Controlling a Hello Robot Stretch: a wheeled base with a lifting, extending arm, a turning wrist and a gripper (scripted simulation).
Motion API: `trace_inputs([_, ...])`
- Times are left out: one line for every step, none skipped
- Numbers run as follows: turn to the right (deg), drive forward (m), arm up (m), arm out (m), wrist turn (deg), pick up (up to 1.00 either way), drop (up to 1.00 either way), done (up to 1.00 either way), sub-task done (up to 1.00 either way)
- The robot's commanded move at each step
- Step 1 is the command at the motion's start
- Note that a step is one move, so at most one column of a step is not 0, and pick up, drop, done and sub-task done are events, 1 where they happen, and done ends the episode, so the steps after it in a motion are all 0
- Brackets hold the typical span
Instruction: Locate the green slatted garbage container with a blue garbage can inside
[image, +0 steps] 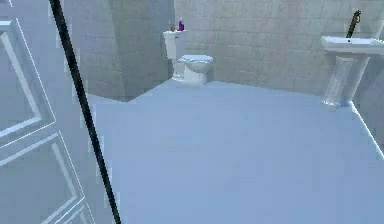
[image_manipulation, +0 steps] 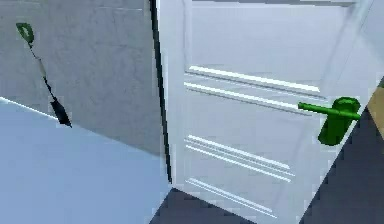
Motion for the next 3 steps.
trace_inputs([0.0,1.00,0.00,0.00,0.0,0.00,0.00,0.00,0.00])
trace_inputs([0.0,0.35,0.00,0.00,0.0,0.00,0.00,0.00,0.00])
trace_inputs([-45.0,0.00,0.00,0.00,0.0,0.00,0.00,0.00,0.00])
